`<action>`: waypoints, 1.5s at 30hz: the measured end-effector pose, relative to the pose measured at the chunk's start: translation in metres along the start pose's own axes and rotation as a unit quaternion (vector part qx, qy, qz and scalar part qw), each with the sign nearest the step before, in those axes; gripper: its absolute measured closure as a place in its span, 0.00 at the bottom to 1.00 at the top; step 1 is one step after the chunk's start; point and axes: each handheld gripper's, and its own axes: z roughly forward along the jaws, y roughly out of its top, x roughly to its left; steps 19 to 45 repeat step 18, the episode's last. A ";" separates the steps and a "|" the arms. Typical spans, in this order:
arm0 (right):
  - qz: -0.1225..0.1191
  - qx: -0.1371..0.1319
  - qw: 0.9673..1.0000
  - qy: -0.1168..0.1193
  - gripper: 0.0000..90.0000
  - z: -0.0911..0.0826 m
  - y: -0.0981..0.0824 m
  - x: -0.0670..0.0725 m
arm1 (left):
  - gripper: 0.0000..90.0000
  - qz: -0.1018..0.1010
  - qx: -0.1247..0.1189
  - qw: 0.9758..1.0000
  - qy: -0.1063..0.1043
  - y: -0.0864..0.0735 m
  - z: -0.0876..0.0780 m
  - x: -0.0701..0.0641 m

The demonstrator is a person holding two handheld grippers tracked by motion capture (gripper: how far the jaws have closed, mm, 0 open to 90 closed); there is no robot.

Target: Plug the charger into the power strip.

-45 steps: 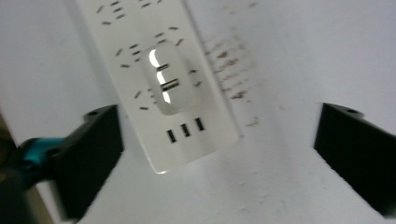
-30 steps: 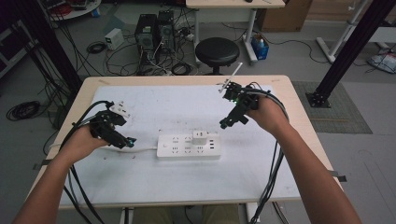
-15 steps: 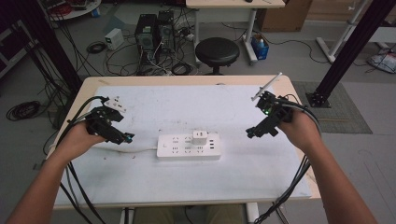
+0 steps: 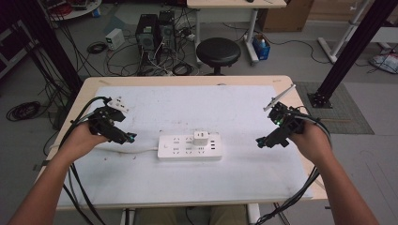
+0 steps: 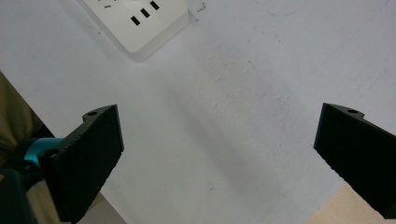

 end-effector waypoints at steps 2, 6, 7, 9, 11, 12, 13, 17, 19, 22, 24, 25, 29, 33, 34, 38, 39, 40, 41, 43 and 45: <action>-0.002 0.000 1.000 0.000 0.01 0.001 -0.001 -0.001 | 0.23 -0.002 0.001 1.000 0.000 -0.001 0.001 0.000; -0.007 -0.009 1.000 -0.006 0.01 0.003 -0.002 0.001 | 0.23 -0.005 0.001 1.000 0.002 -0.004 0.003 0.001; -0.011 -0.015 1.000 -0.005 0.01 0.004 -0.003 0.001 | 0.23 -0.007 0.000 1.000 0.002 -0.005 0.005 0.001; -0.012 -0.014 1.000 -0.003 0.01 0.006 -0.004 0.001 | 0.23 -0.009 0.001 1.000 0.001 -0.007 0.007 0.001; -0.012 -0.010 1.000 -0.006 0.01 0.008 -0.006 0.001 | 0.23 -0.012 -0.002 1.000 0.000 -0.008 0.009 0.001; -0.011 -0.010 1.000 -0.004 0.01 0.009 -0.007 0.001 | 0.23 -0.012 -0.003 1.000 0.000 -0.008 0.010 0.000; -0.009 -0.010 1.000 -0.005 0.01 0.010 -0.008 0.001 | 0.23 -0.014 -0.006 1.000 0.000 -0.009 0.011 0.000; -0.006 -0.010 1.000 -0.006 0.01 0.013 -0.011 0.000 | 0.23 -0.015 -0.002 1.000 0.001 -0.013 0.015 0.001; -0.006 -0.010 1.000 -0.006 0.01 0.013 -0.011 0.000 | 0.23 -0.015 -0.002 1.000 0.001 -0.013 0.015 0.001; -0.006 -0.010 1.000 -0.006 0.01 0.013 -0.011 0.000 | 0.23 -0.015 -0.002 1.000 0.001 -0.013 0.015 0.001; -0.006 -0.010 1.000 -0.006 0.01 0.013 -0.011 0.000 | 0.23 -0.015 -0.002 1.000 0.001 -0.013 0.015 0.001; -0.006 -0.010 1.000 -0.006 0.01 0.013 -0.011 0.000 | 0.23 -0.015 -0.002 1.000 0.001 -0.013 0.015 0.001; -0.006 -0.010 1.000 -0.006 0.01 0.013 -0.011 0.000 | 0.23 -0.015 -0.002 1.000 0.001 -0.013 0.015 0.001; -0.006 -0.010 1.000 -0.006 0.01 0.013 -0.011 0.000 | 0.23 -0.015 -0.002 1.000 0.001 -0.013 0.015 0.001; -0.006 -0.010 1.000 -0.006 0.01 0.013 -0.011 0.000 | 0.23 -0.015 -0.002 1.000 0.001 -0.013 0.015 0.001; -0.006 -0.010 1.000 -0.006 0.01 0.013 -0.011 0.000 | 0.23 -0.015 -0.002 1.000 0.001 -0.013 0.015 0.001; -0.006 -0.010 1.000 -0.006 0.01 0.013 -0.011 0.000 | 0.23 -0.015 -0.002 1.000 0.001 -0.013 0.015 0.001; -0.006 -0.010 1.000 -0.006 0.01 0.013 -0.011 0.000 | 0.23 -0.015 -0.002 1.000 0.001 -0.013 0.015 0.001; -0.006 -0.010 1.000 -0.006 0.01 0.013 -0.011 0.000 | 0.23 -0.015 -0.002 1.000 0.001 -0.013 0.015 0.001; -0.006 -0.010 1.000 -0.006 0.01 0.013 -0.011 0.000 | 0.23 -0.015 -0.002 1.000 0.001 -0.013 0.015 0.001; -0.006 -0.010 1.000 -0.006 0.01 0.013 -0.011 0.000 | 0.23 -0.015 -0.002 1.000 0.001 -0.013 0.015 0.001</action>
